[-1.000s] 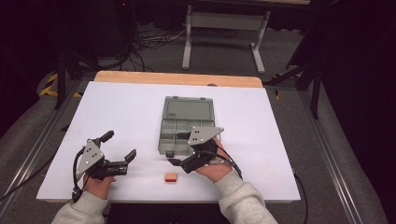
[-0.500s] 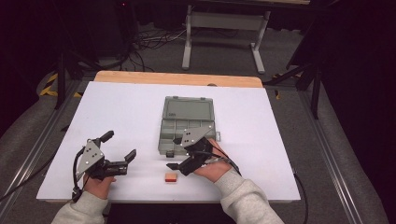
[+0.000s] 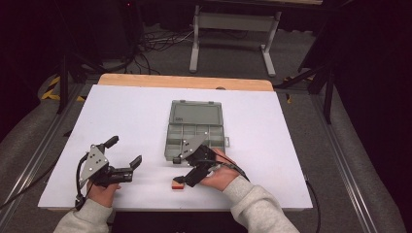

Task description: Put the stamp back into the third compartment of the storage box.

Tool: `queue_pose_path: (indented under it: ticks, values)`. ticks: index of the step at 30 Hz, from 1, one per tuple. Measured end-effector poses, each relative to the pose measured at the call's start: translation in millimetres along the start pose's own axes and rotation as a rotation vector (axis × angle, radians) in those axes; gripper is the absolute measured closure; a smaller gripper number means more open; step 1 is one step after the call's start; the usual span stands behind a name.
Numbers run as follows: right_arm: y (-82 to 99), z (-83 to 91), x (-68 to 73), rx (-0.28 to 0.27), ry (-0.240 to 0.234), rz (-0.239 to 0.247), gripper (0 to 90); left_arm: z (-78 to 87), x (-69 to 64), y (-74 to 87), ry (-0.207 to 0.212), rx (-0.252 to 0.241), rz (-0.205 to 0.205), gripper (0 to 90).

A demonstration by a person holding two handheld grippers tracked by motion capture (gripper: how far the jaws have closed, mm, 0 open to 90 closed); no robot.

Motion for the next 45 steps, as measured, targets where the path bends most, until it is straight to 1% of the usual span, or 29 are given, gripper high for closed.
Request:
queue_pose_path:
  ticks: [2,9,12,13,15,16,17,18,19,22,24,28,34,35,36,37,38,41,42,45]
  values:
    - [0.3,-2.0,0.3,0.013,-0.006,0.007,21.7,-0.1,-0.1,0.0,0.001,-0.001,0.0,1.0]
    - [0.7,-9.5,2.1,0.063,-0.03,0.005,21.8,-0.2,0.1,0.1,0.0,0.0,0.001,1.0]
    - [1.3,-13.4,3.3,0.096,-0.036,0.005,21.9,0.0,0.2,0.0,-0.001,-0.001,0.002,1.0]
    - [1.1,-15.0,3.5,0.097,-0.041,0.012,22.1,0.0,0.2,0.0,-0.001,-0.001,0.002,1.1]
    - [1.4,-17.1,4.1,0.113,-0.036,0.007,22.2,0.1,0.1,0.0,0.0,-0.001,0.001,1.1]
    - [1.9,-17.6,4.6,0.122,-0.047,0.016,22.3,0.1,0.1,0.0,-0.001,0.0,0.001,1.1]
    - [1.8,-18.7,4.9,0.124,-0.04,0.008,22.5,0.1,0.1,0.0,0.0,0.0,0.001,1.0]
    - [2.1,-19.5,5.6,0.131,-0.053,0.013,22.5,0.0,0.1,0.0,0.0,-0.001,0.001,1.1]
    - [2.6,-20.4,5.4,0.139,-0.051,0.016,22.7,0.0,0.1,0.0,0.0,0.0,0.001,1.1]
    - [2.7,-22.4,6.7,0.148,-0.05,0.01,24.1,0.0,0.1,0.0,0.0,-0.001,0.001,1.0]
    - [2.9,-23.0,7.2,0.153,-0.059,0.026,25.0,0.0,0.0,0.0,-0.001,0.0,0.001,1.0]
    - [3.6,-24.2,8.0,0.169,-0.066,0.024,27.6,-0.1,0.0,0.0,0.001,0.0,-0.001,1.0]
    - [4.8,-27.9,9.3,0.199,-0.101,0.022,31.7,0.1,0.1,0.0,-0.001,0.0,0.0,1.1]
    - [4.9,-28.5,9.2,0.203,-0.103,0.025,32.4,0.0,0.0,0.0,0.0,-0.001,0.0,1.1]
    - [5.4,-29.0,8.8,0.213,-0.112,0.038,33.0,0.0,0.0,0.0,0.001,-0.001,0.0,1.0]
    - [5.6,-29.5,9.4,0.221,-0.113,0.029,33.8,0.0,0.0,0.0,0.001,-0.001,0.0,1.0]
    - [5.8,-30.6,10.6,0.232,-0.113,0.009,34.7,0.1,0.1,0.0,0.0,0.0,0.0,1.0]
    - [5.9,-32.4,10.3,0.236,-0.114,0.012,35.8,0.1,0.1,0.0,0.001,-0.002,0.001,1.0]
    - [6.3,-32.7,10.7,0.249,-0.115,0.005,37.1,0.1,0.1,-0.1,0.001,-0.002,0.001,1.0]
    - [6.7,-33.9,11.5,0.261,-0.119,0.01,41.2,0.1,-0.1,-0.1,0.001,-0.001,-0.001,1.0]
Point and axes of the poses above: each handheld gripper's, and its own axes: z roughly backward along the jaws, y roughly out of its underside, x roughly to its left, the point moved 4 cm from there along -z, roughly forward along the jaws, and after that the axes turned 8 degrees about x, right-handed, at the moved point
